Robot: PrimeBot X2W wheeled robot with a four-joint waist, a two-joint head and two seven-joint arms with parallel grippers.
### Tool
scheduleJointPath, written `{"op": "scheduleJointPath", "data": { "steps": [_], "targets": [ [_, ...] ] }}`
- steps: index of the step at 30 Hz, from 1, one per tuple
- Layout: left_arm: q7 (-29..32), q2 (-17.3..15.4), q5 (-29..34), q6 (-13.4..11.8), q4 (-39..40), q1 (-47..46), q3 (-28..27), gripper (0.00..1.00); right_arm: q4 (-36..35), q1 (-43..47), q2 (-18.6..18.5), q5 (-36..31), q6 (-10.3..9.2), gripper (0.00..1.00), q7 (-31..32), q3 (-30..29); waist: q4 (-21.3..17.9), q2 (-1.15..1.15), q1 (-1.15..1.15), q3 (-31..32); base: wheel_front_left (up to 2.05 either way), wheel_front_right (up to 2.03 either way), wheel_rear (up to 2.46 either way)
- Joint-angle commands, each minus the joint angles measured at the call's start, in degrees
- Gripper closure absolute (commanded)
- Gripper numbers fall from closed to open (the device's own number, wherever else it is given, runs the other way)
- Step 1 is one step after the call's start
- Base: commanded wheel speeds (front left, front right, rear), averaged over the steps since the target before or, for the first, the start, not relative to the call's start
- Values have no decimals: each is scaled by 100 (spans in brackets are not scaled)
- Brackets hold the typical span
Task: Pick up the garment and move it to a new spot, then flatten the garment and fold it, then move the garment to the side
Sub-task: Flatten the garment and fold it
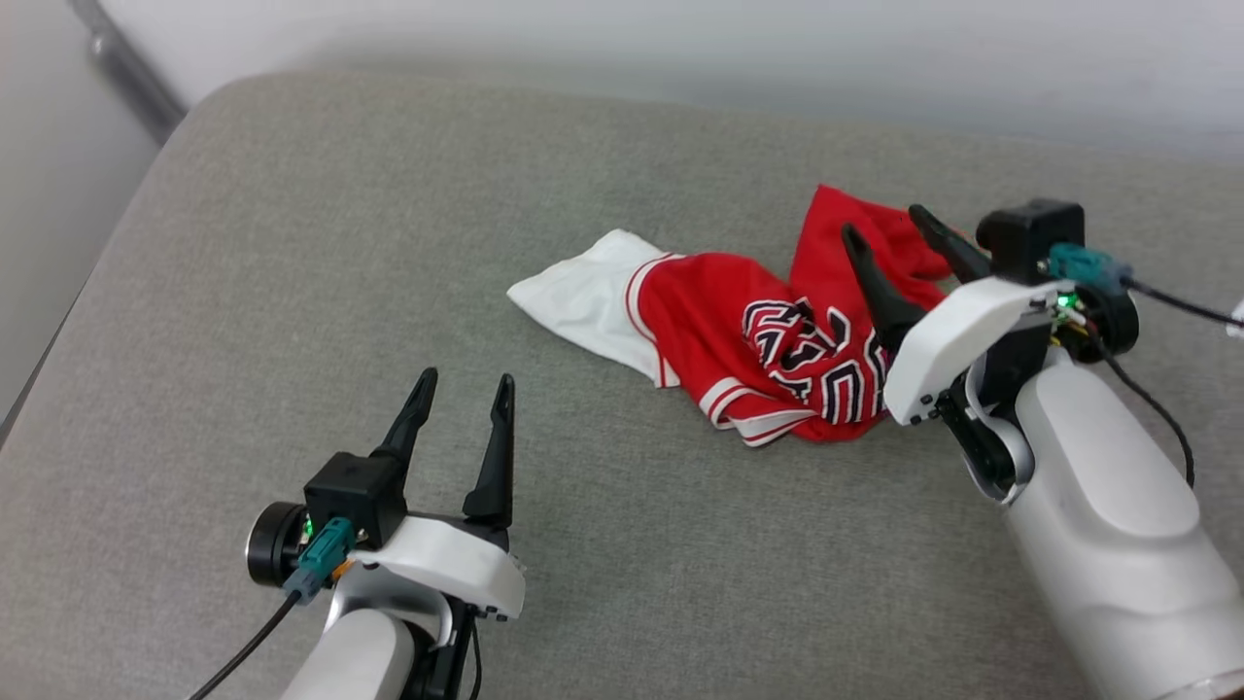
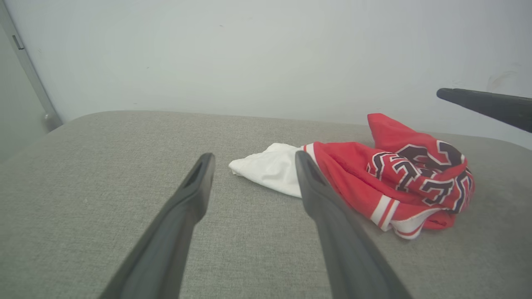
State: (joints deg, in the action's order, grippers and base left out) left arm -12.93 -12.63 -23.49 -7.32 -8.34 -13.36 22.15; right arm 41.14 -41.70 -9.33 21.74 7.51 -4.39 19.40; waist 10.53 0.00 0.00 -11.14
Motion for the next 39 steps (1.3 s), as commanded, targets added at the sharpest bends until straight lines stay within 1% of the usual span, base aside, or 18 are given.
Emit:
{"op": "scheduleJointPath", "data": {
  "steps": [1,3,6,8,13,16,19,25,33,34,35,37,39],
  "targets": [
    [3,-30,-26,-19,17,65,-2,0,-37,107,15,18,-4,0,-33,-23,-167,0,0,180,0,0,0],
    [39,-61,-39,-64,53,132,-22,0,-151,277,-32,70,-4,0,-77,-143,-255,0,0,289,0,0,0],
    [79,-97,-60,-118,126,256,-42,0,-231,514,-119,175,-4,0,215,-404,-352,0,0,417,0,0,0],
    [107,-121,-71,-126,185,295,-41,0,-192,592,-249,214,-4,0,620,-609,-385,0,0,456,0,0,0],
    [160,-162,-66,-141,299,333,8,0,-116,516,-455,243,-3,0,2047,-897,-364,0,0,393,0,0,0],
    [176,-133,-62,-107,348,252,61,0,-216,401,-502,301,-3,0,2792,-859,-270,0,0,264,0,0,0],
    [157,-97,-68,-89,355,151,84,0,-313,324,-532,315,-3,0,3254,-762,-147,0,0,105,0,0,0],
    [107,-46,-63,-70,316,-22,106,0,-208,123,-390,273,-3,0,3778,-588,92,0,0,-224,0,0,0],
    [32,-17,-91,-41,176,-127,114,0,500,154,-113,478,-3,0,4081,-296,226,0,0,-398,0,0,0],
    [22,-13,-97,-39,158,-127,116,0,575,172,-75,506,-2,61,4124,-248,227,0,0,-394,0,0,0],
    [12,-14,-99,-42,138,-118,118,0,618,170,-56,533,-1,100,4096,-204,222,0,0,-379,0,0,0],
    [7,-30,-106,-67,106,-90,102,0,592,131,-54,596,4,100,3990,-137,183,0,0,-324,0,0,0],
    [5,-53,-119,-76,83,-39,94,0,485,60,-163,601,-4,100,3808,-98,124,0,0,-237,0,0,0]
  ]
}}
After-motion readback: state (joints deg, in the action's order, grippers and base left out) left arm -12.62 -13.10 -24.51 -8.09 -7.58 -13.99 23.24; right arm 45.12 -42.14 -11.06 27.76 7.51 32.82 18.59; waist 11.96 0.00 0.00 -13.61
